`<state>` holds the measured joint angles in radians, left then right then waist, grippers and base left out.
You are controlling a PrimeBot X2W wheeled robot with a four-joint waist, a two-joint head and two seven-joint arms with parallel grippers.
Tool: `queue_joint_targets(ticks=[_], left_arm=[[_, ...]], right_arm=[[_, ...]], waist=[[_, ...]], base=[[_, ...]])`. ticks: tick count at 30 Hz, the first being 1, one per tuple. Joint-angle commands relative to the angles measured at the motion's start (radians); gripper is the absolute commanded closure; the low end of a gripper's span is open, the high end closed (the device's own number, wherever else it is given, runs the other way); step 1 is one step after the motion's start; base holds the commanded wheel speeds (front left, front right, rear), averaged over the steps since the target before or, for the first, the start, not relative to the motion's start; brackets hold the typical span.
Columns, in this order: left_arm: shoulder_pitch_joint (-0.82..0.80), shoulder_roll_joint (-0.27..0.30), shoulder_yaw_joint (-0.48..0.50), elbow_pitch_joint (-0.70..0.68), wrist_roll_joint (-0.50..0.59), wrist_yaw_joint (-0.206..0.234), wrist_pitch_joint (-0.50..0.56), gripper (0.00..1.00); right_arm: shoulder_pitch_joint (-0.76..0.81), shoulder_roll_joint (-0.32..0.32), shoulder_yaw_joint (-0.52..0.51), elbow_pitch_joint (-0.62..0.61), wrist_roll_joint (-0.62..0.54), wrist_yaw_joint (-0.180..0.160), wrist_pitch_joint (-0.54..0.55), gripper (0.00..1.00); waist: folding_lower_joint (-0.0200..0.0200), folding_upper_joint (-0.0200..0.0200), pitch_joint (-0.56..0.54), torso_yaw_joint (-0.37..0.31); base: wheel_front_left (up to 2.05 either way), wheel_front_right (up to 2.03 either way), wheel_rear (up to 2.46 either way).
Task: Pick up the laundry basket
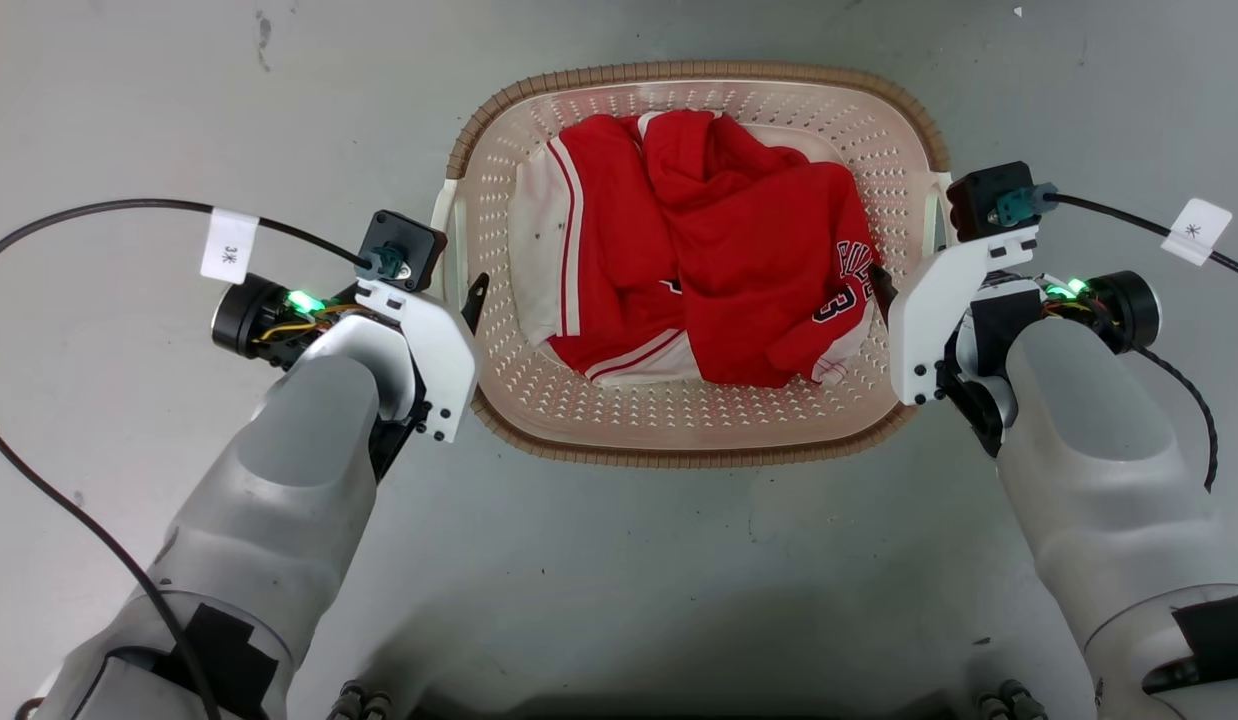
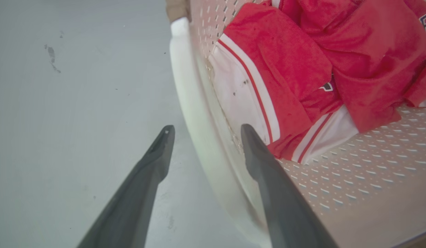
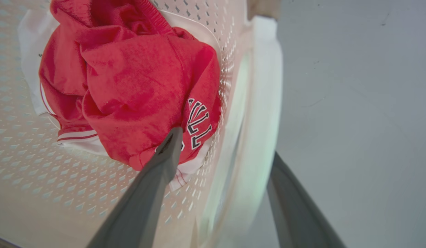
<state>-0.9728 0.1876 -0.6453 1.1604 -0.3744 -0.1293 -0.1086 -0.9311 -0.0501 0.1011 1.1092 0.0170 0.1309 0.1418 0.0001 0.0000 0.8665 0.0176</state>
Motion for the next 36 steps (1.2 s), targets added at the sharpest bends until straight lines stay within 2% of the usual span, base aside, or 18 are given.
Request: queue_joint_targets(ticks=[1,13,25,26,27,28,29,36], left_arm=[[-0.012,0.008,-0.007,-0.004,-0.009,-0.001,0.001,0.0],[-0.039,0.063,-0.154,-0.029,-0.143,0.001,0.013,0.0],[-0.05,0.068,-0.254,-0.015,-0.233,0.001,0.002,0.0],[-0.05,0.066,-0.262,-0.017,-0.241,0.001,0.006,0.38],[-0.05,0.066,-0.272,-0.021,-0.249,0.001,0.004,1.0],[-0.052,0.068,-0.279,-0.023,-0.257,0.001,0.002,1.0],[-0.051,0.069,-0.288,-0.025,-0.266,0.001,0.003,1.0],[-0.056,0.08,-0.341,-0.028,-0.316,0.001,0.001,1.0]], right_arm=[[-0.017,0.0,0.001,0.005,0.0,0.0,0.002,0.0],[-0.042,0.0,0.017,0.062,0.027,0.0,-0.013,0.0],[-0.05,0.0,0.053,0.09,0.049,0.0,-0.031,0.0],[-0.051,0.0,0.056,0.092,0.053,0.0,-0.028,0.0],[-0.051,0.0,0.059,0.095,0.056,0.0,-0.026,0.5],[-0.051,0.0,0.063,0.096,0.06,0.0,-0.023,0.9],[-0.051,0.0,0.068,0.097,0.066,0.0,-0.023,1.0],[-0.06,-0.001,0.089,0.104,0.083,0.0,-0.025,1.0]], waist=[[-0.0001,0.0,0.002,0.0],[-0.0001,0.0,0.013,-0.002],[-0.0001,0.0,0.016,0.002],[-0.0001,0.0,0.016,0.003],[-0.0001,0.0,0.016,0.004],[-0.0001,0.0,0.016,0.006],[-0.0001,0.0,0.016,0.007],[-0.0001,0.0,0.012,0.006]], base=[[0.0,0.0,0.0],[0.0,0.0,0.0],[0.0,0.0,0.0],[0.0,0.0,0.0],[0.0,0.0,0.0],[0.0,0.0,0.0],[0.0,0.0,0.0],[0.0,0.0,0.0]])
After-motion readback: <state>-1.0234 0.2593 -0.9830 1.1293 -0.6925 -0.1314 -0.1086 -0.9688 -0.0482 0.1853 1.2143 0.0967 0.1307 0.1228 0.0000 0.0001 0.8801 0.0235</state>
